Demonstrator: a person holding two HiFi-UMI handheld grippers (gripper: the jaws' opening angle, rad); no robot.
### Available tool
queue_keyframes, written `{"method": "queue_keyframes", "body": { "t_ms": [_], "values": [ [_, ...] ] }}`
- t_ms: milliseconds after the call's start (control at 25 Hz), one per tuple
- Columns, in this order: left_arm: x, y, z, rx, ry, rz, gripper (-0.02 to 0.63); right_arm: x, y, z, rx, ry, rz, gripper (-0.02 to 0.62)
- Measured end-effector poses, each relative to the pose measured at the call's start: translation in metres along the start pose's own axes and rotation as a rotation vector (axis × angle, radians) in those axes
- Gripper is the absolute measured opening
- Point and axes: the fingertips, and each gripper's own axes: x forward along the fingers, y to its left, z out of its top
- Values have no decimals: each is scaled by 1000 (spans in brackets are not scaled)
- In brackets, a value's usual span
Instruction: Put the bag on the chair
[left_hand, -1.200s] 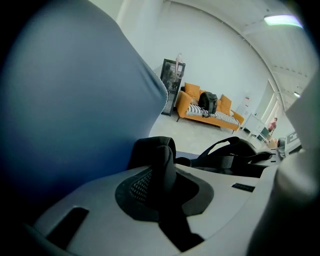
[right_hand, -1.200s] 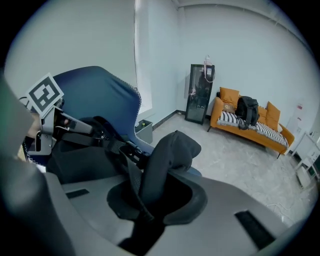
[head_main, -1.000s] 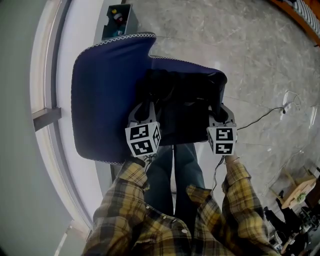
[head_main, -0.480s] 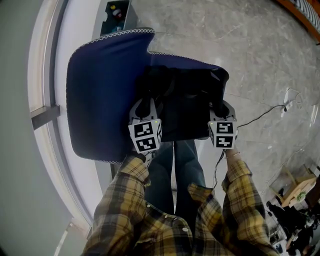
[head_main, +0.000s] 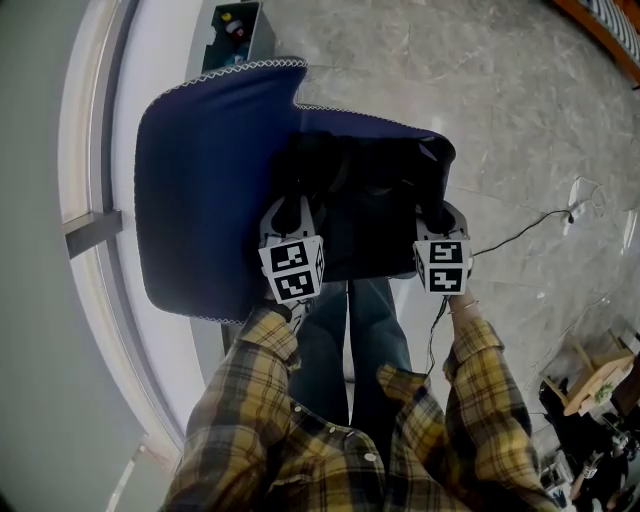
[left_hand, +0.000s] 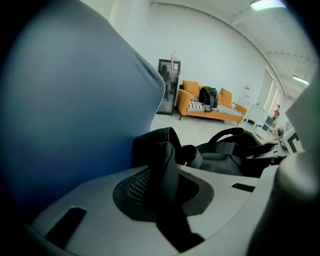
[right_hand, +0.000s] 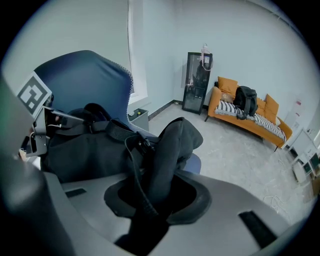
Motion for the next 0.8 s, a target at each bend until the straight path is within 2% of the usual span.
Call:
{"method": "queue_keyframes", "body": {
  "t_ms": [320,600,800],
  "values": [
    [-3,4,0,-9,23,5,72,-2,6,1,-5,23,56,159],
    [-10,8,1,-50,46,-26,191,-7,7,4,13,21,61,215],
    [-23,7,11,-31,7,-54,206,-16,9,10,59,0,58,252]
  ]
}}
